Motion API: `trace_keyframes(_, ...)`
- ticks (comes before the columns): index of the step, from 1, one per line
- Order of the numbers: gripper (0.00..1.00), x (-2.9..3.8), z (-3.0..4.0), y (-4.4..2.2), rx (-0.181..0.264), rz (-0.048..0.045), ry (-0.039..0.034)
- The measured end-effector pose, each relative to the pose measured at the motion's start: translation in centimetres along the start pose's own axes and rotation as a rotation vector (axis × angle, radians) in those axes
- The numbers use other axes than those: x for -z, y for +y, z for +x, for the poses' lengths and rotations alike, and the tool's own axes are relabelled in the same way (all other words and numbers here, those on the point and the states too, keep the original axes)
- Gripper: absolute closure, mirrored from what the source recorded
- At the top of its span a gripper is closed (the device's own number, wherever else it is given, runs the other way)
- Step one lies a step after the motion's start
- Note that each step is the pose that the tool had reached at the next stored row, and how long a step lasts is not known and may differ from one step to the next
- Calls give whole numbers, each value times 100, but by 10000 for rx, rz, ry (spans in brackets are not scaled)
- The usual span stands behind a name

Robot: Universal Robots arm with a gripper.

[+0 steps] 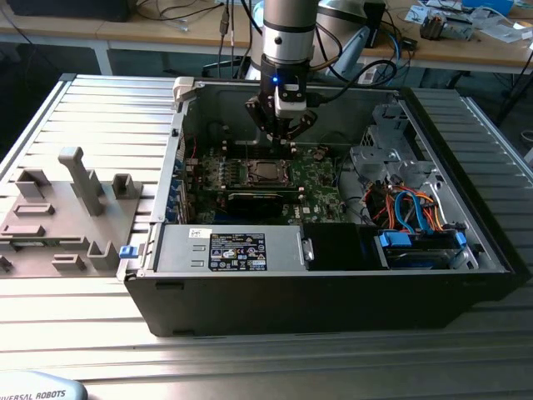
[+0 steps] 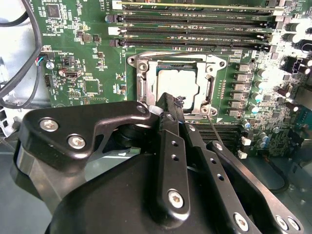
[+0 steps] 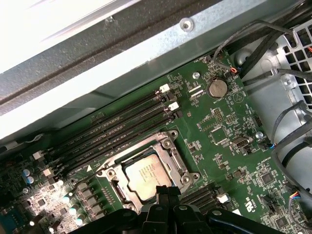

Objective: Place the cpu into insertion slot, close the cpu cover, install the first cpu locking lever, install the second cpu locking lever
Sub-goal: 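Install the first cpu locking lever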

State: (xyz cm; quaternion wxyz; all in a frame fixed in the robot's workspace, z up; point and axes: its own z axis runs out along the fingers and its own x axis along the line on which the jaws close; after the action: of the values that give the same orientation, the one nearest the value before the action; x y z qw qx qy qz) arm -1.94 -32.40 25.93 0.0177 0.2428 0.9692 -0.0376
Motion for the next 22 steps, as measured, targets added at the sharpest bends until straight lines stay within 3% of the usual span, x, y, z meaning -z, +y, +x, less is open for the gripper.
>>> trace_keyframes(22, 89, 0, 0, 0, 190, -10, -12)
